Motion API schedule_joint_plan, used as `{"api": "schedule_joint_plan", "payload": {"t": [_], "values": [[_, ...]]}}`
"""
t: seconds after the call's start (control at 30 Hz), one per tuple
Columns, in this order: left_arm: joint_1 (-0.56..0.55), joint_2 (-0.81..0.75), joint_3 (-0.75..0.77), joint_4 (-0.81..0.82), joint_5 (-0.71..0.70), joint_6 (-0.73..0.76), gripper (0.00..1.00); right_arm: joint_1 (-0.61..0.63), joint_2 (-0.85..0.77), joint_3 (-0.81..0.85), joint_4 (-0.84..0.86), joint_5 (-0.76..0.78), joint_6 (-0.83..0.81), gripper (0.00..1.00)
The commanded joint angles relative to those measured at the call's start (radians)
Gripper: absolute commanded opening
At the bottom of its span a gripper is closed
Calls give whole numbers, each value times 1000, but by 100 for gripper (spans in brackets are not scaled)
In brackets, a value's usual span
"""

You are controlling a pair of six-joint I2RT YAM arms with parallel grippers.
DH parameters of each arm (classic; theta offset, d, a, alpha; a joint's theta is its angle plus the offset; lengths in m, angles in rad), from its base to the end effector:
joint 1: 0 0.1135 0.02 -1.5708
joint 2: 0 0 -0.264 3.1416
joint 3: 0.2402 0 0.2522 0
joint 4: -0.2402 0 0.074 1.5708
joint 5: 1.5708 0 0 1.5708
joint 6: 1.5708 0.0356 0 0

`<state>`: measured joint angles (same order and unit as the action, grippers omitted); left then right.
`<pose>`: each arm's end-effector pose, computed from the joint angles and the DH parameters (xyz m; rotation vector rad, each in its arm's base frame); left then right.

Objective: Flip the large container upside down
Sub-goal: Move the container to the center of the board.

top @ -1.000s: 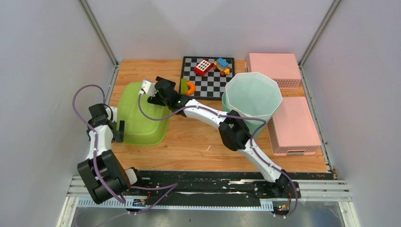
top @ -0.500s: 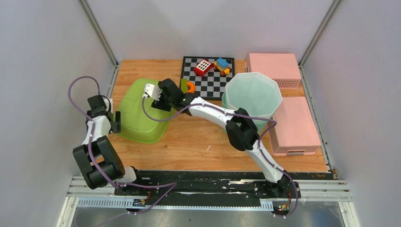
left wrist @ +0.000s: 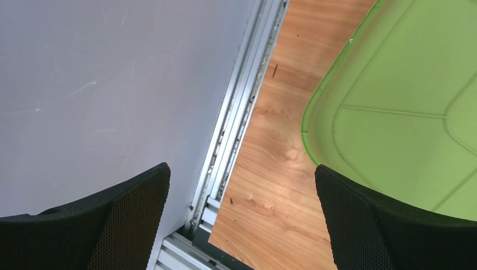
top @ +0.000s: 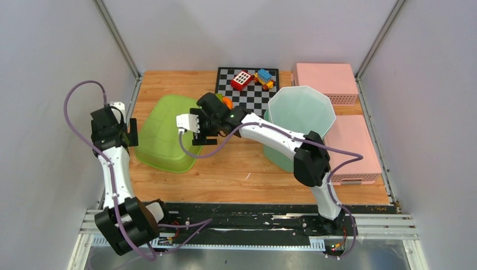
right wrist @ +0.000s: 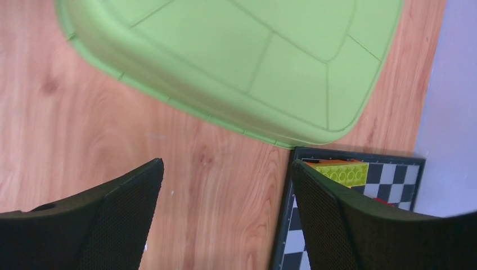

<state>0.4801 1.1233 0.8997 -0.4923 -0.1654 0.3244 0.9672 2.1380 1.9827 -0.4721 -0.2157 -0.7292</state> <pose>0.2104 0.1162 0.2841 -0.2710 2.3343 0.5979 0.2782 0.4170 0.2937 -1.7325 1.3653 0.3701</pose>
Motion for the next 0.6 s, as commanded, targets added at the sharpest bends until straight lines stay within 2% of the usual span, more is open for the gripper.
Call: {"api": "schedule_joint_plan", "payload": {"t": [0.0, 0.13, 0.27, 0.57], "values": [[-6, -74, 12, -84, 72, -4, 100, 73, -74, -155, -85, -49, -281, 87], [-6, -135, -14, -113, 88, 0, 100, 159, -46, -217, -17, 43, -364, 91], [-6, -176, -21, -129, 89, 0, 100, 221, 31, -189, 80, 115, -373, 94], [-6, -209, -33, -140, 81, 2, 100, 252, 277, 117, 247, 189, -259, 95]]}}
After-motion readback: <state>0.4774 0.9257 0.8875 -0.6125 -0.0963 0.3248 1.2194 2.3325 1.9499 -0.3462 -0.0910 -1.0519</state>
